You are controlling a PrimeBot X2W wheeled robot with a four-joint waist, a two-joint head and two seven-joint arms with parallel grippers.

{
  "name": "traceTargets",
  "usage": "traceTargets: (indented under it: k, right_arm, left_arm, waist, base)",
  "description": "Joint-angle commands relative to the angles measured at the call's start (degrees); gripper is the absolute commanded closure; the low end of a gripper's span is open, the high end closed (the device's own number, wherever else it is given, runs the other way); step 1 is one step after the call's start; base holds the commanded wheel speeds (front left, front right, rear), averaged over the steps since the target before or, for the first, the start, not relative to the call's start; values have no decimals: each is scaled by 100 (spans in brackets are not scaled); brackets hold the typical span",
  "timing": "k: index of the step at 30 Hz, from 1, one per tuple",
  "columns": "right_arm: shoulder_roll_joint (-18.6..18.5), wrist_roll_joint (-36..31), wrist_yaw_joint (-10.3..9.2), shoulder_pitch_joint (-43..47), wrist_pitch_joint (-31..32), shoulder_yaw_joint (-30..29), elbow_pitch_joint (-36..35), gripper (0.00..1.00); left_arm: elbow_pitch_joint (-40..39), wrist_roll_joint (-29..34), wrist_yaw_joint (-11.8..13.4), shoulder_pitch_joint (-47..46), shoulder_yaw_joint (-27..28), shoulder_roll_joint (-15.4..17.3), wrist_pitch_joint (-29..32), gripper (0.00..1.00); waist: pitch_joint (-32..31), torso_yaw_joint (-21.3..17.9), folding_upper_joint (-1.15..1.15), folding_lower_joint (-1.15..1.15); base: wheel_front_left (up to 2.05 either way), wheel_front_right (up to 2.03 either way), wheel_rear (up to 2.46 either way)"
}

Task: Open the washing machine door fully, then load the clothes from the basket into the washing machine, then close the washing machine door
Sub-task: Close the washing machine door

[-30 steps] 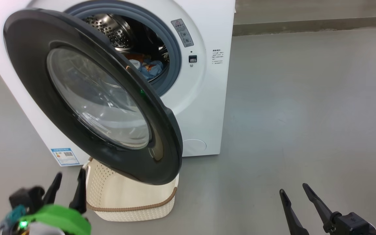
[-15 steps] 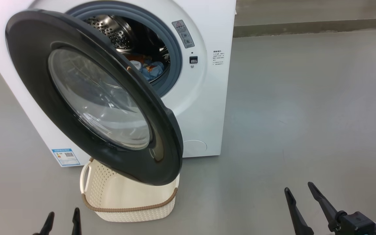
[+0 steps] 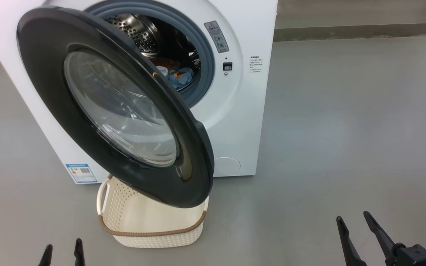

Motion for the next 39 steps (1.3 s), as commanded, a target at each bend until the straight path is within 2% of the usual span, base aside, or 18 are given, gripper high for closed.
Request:
traceTargets:
  k: [1, 18, 19, 20, 21, 22, 23, 32, 39]
  right_arm:
    - [-63, -73, 9, -38, -27, 89, -91, 0]
    - [-31, -126, 9, -83, -27, 27, 22, 0]
    - [-29, -132, 9, -90, -27, 18, 23, 6]
    - [-29, -138, 9, -96, -27, 10, 28, 25]
    - [-28, -146, 9, -102, -27, -3, 38, 53]
    - [-23, -152, 9, -109, -27, -27, 47, 68]
    - [-18, -158, 9, -120, -27, -52, 50, 100]
    - [15, -164, 9, -249, -27, -145, 64, 100]
    - [44, -135, 9, -648, -27, -159, -223, 100]
  left_arm:
    - [-106, 89, -50, -170, 250, 28, -61, 0]
    - [15, 311, -260, -223, 459, -203, -61, 0]
    - [15, 318, -265, -224, 462, -209, -61, 0]
    - [14, 326, -268, -222, 466, -214, -61, 0]
    - [12, 331, -272, -219, 470, -218, -61, 0]
    - [8, 336, -274, -216, 473, -222, -61, 0]
    - [8, 342, -277, -212, 475, -226, -61, 0]
    - [-8, 365, -289, -181, 490, -249, -61, 0]
    - [-36, 322, -292, -170, 445, -261, -61, 0]
  waist:
    - [4, 7, 0, 0]
    - [66, 19, 0, 0]
    - [71, 20, 0, 0]
    - [75, 20, 0, 0]
    - [79, 22, 0, 0]
    - [84, 24, 0, 0]
    - [88, 27, 0, 0]
    - [110, 42, 0, 0]
    - [199, 103, 0, 0]
  base:
    - [0, 0, 0]
    - [0, 0, 0]
    - [0, 0, 0]
    - [0, 0, 0]
    - [0, 0, 0]
    - [0, 0, 0]
    - [0, 0, 0]
    - [0, 0, 0]
    - [0, 0, 0]
